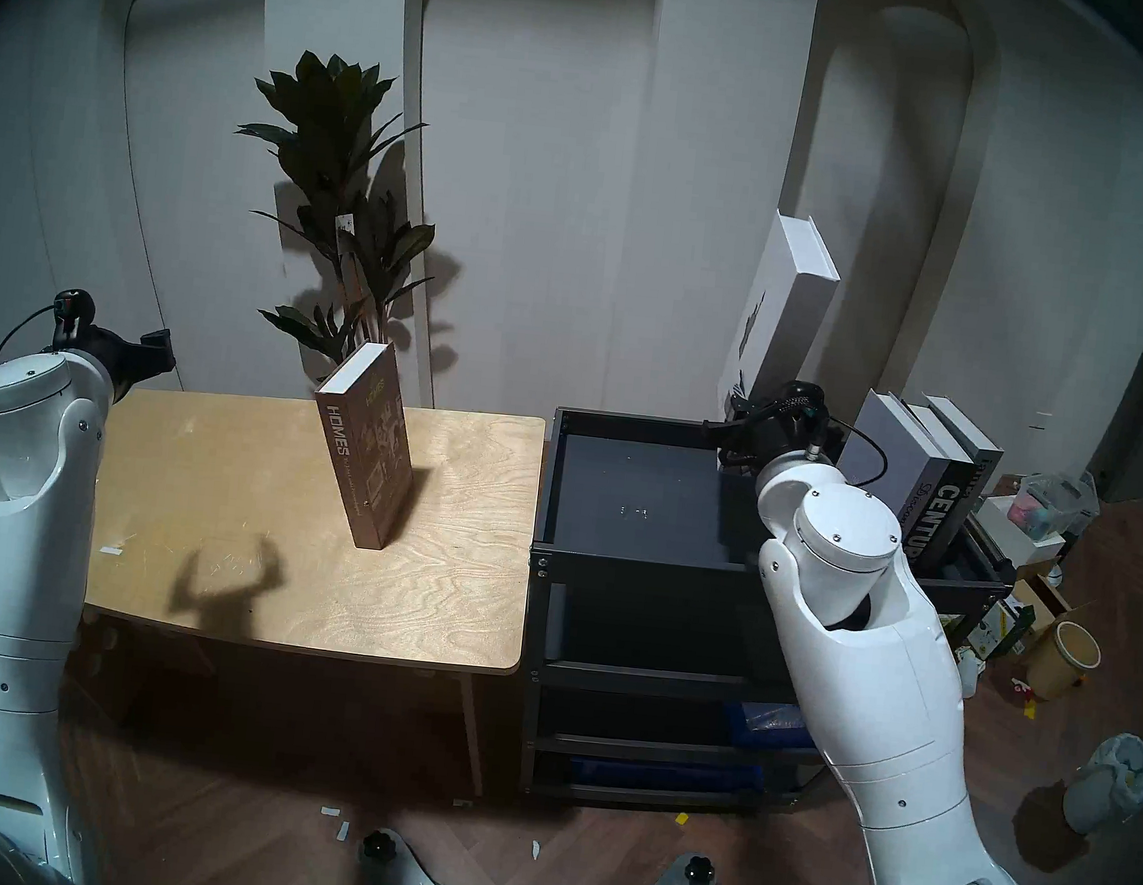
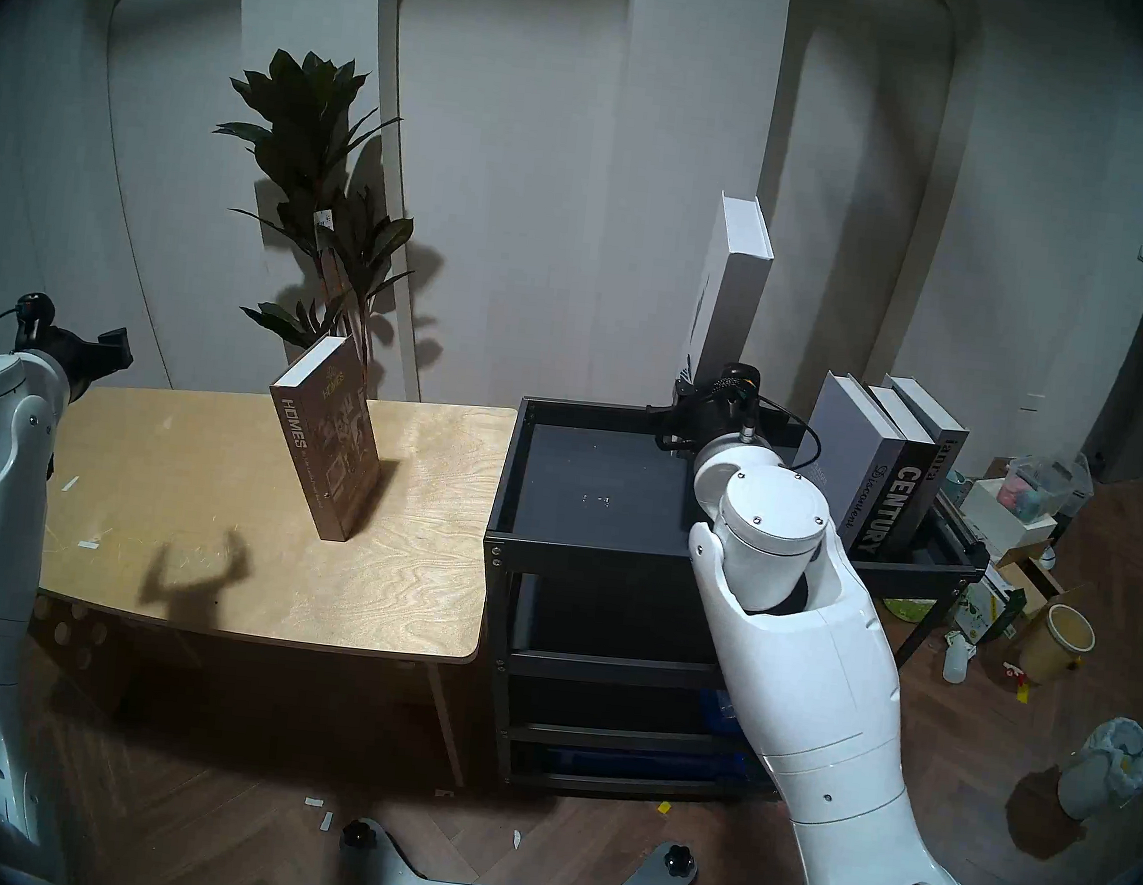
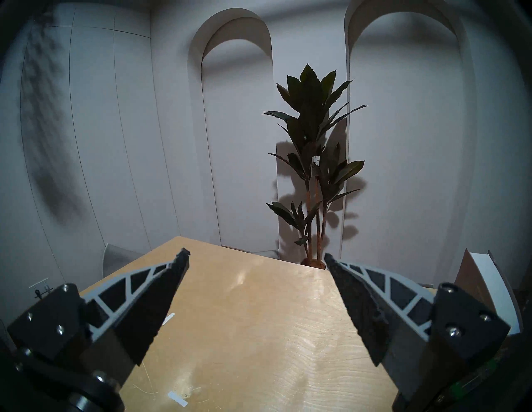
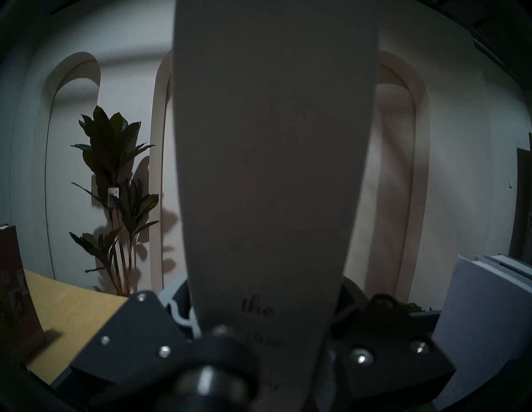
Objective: Move the books from the display table onto the shelf, standing them upright with spines facing out and tallest at one end
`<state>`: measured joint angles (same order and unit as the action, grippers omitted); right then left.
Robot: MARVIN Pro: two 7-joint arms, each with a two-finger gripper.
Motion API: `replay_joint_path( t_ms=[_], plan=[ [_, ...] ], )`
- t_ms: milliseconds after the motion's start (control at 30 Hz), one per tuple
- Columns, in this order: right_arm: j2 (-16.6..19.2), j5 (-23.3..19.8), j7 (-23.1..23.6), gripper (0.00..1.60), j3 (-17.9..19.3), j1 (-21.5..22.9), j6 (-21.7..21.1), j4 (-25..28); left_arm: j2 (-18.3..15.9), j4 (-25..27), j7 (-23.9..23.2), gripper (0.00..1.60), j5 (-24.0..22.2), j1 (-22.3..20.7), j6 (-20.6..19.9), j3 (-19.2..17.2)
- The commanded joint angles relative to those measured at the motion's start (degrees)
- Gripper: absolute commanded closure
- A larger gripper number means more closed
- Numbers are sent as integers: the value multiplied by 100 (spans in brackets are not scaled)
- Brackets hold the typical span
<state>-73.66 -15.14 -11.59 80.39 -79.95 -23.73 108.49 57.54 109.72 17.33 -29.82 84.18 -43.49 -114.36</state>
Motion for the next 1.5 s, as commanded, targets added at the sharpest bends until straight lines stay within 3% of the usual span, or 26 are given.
replay_joint_path(
  t_ms=[0, 367, 567, 733, 1000, 1233, 1333, 1467],
  plan=[
    [450, -339, 395, 160, 380, -479, -508, 568, -161, 41, -88, 0, 180, 131, 319, -25],
    [1163, -1046, 1429, 160, 1103, -827, -1628, 704, -310, -73, -293, 0, 544, 487, 1014, -68],
    [1479, -1531, 2082, 160, 1436, -544, -2044, 444, -354, -162, -443, 0, 820, 754, 1587, -77],
    [1665, -1813, 2646, 160, 1440, -211, -2207, 128, -364, -238, -576, 0, 1058, 929, 2073, -97],
    [1847, -1912, 3219, 160, 1230, 276, -2252, -97, -332, -370, -729, 0, 1298, 1027, 2748, -63],
    [2009, -1819, 3408, 160, 1154, 574, -2172, -181, -300, -556, -794, 0, 1391, 1031, 3323, -46],
    [2043, -1614, 3296, 160, 1185, 419, -1810, -96, -288, -667, -830, 0, 1424, 1027, 3638, -40],
    [1684, -1378, 2988, 160, 1481, -212, -1474, 266, -258, -727, -871, 0, 1428, 1076, 3855, -102]
  ],
)
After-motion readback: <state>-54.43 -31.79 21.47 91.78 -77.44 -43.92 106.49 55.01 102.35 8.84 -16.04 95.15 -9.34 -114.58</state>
